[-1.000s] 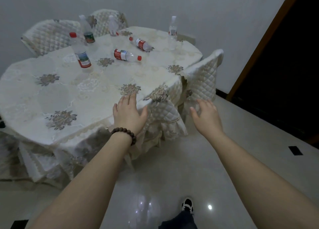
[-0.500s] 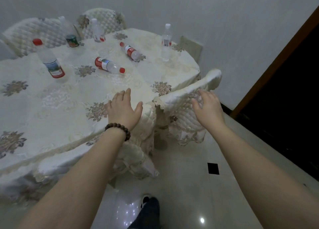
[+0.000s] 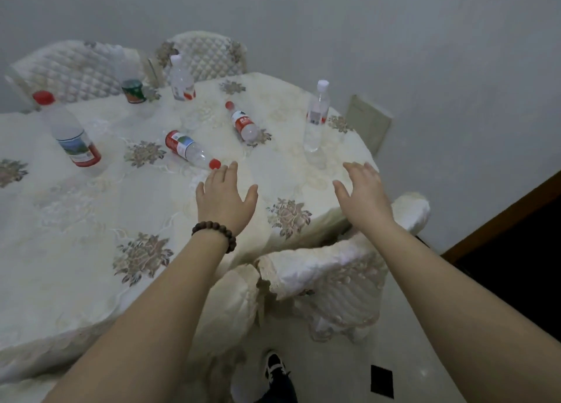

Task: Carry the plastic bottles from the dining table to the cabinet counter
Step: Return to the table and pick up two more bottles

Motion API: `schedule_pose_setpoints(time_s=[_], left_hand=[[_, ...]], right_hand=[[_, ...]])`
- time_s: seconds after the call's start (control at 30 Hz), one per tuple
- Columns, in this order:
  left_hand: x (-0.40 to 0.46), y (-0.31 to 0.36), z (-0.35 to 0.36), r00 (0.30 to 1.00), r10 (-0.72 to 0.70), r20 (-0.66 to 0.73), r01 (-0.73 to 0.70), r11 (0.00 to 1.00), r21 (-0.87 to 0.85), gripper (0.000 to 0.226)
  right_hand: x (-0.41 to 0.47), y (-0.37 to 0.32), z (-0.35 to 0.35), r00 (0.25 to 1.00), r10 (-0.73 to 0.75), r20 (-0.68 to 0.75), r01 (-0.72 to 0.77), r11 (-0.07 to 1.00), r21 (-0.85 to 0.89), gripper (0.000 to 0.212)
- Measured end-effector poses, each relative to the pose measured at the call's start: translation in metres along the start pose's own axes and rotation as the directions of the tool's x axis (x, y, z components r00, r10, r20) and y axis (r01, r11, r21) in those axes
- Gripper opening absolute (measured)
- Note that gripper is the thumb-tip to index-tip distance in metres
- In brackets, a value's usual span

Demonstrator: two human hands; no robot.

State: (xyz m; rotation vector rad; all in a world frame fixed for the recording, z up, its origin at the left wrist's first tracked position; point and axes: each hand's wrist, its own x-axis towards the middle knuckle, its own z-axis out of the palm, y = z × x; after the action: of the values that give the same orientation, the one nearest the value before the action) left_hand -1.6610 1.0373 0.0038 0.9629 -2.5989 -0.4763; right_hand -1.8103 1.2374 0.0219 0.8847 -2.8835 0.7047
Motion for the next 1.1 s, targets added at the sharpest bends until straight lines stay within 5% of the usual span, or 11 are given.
schedule_pose_setpoints(time_s=[0.57, 0.93, 1.1], left_hand=[[0.139, 0.042, 0.067, 0.983, -0.184, -0.006, 0.184, 0.980, 0.077, 0.064], [0.172, 0.062, 0.116, 0.943, -0.333, -0.001, 0.328, 0.929, 0.168, 0.068], [0.174, 0.056, 0.123, 0.922, -0.387, -0.005, 0.382, 0.910, 0.161, 0.068]], right_hand=[[0.193, 0.072, 0.034, 0.985, -0.034, 0.167, 0.012, 0.991, 0.130, 0.055], [0.309, 0.090, 0.082, 0.958, 0.009, 0.287, -0.156, 0.855, 0.495, 0.105], [0.332, 0.084, 0.106, 0.958, -0.032, 0.284, -0.145, 0.802, 0.579, 0.081]])
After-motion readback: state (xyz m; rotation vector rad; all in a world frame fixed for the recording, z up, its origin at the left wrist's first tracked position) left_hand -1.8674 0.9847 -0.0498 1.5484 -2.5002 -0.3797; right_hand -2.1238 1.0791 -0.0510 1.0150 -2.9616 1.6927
